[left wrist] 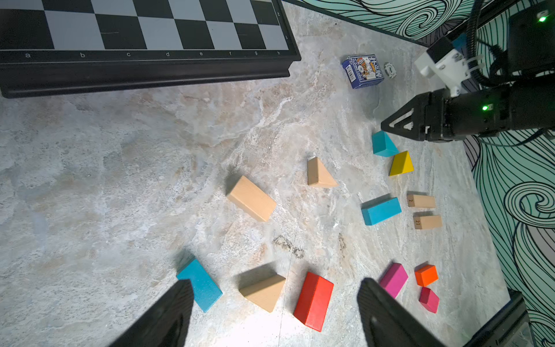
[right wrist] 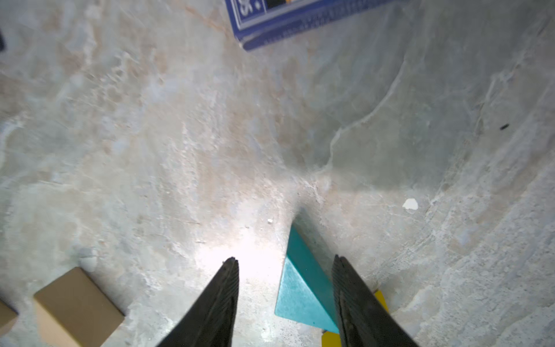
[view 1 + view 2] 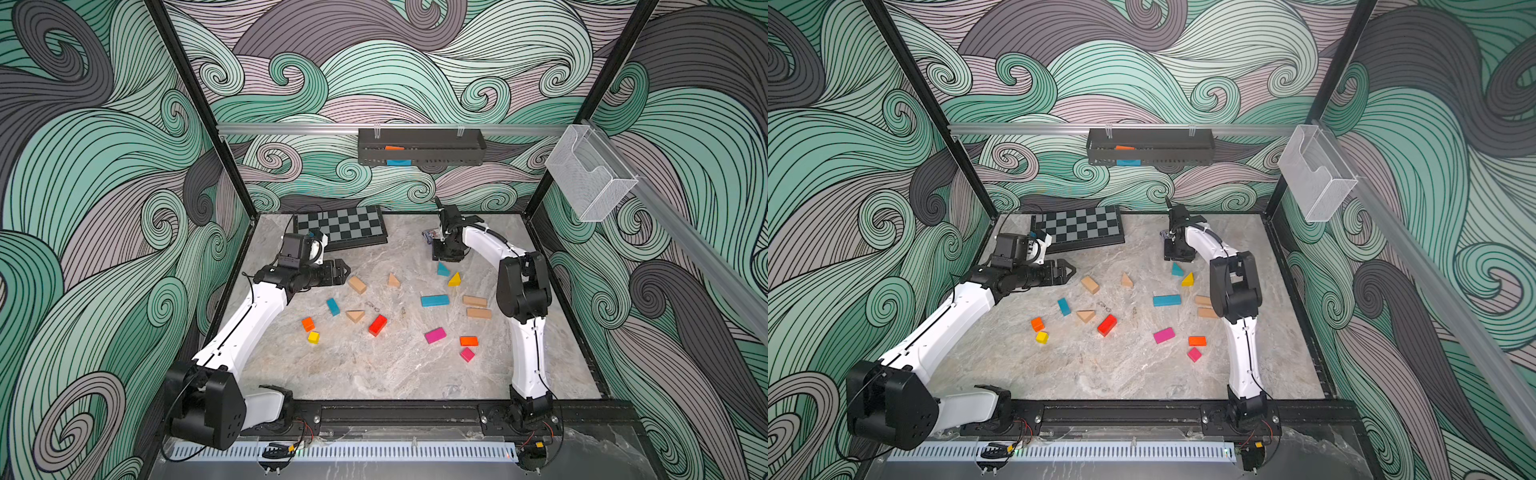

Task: Assemble a carrot with building blocks
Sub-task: Move the building block to the center of the board.

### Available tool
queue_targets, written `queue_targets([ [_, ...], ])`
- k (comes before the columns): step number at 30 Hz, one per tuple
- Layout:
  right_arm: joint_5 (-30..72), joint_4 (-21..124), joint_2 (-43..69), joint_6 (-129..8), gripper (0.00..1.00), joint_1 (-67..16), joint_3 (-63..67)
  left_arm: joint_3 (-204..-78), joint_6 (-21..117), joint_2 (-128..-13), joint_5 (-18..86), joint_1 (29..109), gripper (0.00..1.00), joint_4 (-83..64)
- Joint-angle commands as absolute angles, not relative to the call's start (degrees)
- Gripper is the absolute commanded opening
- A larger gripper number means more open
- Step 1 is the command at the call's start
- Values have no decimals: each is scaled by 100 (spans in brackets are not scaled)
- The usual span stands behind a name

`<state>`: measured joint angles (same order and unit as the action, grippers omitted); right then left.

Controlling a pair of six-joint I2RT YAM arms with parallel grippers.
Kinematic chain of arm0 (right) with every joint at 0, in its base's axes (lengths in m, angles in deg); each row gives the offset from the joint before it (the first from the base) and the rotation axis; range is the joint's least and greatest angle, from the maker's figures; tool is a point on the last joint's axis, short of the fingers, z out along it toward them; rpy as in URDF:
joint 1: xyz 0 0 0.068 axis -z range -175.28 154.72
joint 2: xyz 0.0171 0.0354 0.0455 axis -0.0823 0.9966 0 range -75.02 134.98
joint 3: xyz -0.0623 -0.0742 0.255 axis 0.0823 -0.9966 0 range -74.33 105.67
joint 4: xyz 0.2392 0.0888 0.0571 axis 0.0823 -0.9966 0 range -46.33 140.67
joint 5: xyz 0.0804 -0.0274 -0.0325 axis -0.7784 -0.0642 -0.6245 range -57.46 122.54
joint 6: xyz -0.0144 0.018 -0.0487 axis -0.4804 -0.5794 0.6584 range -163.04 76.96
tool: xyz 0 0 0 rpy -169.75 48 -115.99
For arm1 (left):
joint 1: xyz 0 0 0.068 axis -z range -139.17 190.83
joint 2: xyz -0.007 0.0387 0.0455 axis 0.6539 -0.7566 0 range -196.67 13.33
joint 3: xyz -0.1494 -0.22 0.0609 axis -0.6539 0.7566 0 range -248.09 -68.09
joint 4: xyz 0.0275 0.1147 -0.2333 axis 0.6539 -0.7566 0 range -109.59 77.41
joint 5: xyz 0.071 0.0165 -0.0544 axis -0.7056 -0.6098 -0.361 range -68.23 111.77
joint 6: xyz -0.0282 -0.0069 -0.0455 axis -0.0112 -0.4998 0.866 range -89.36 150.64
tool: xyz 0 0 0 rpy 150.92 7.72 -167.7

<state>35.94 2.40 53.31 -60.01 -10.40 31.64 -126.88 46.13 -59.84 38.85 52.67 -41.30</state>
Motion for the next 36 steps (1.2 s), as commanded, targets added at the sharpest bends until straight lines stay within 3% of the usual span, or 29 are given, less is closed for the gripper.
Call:
queue_targets([
  [1,3659,84,5392,-5773,51,-1086,3065,-12681,4611,-5952,3987,5314,87,-4124],
  [4,3532,75,5432,-5745,50,-1127,3012,-12663,4622,-5952,3996,5315,87,-4108],
  [13,3419,77,5338,-5736,35,-1281,2678,-12584,4662,-5928,3987,5311,87,-4098],
  [21,3500,84,5178,-5598,30,-1396,2492,-12566,4700,-5952,3988,5314,87,-4098],
  [36,3818,330,4683,-4693,32,-1523,1896,-12565,4779,-5979,3970,5323,87,-4070],
])
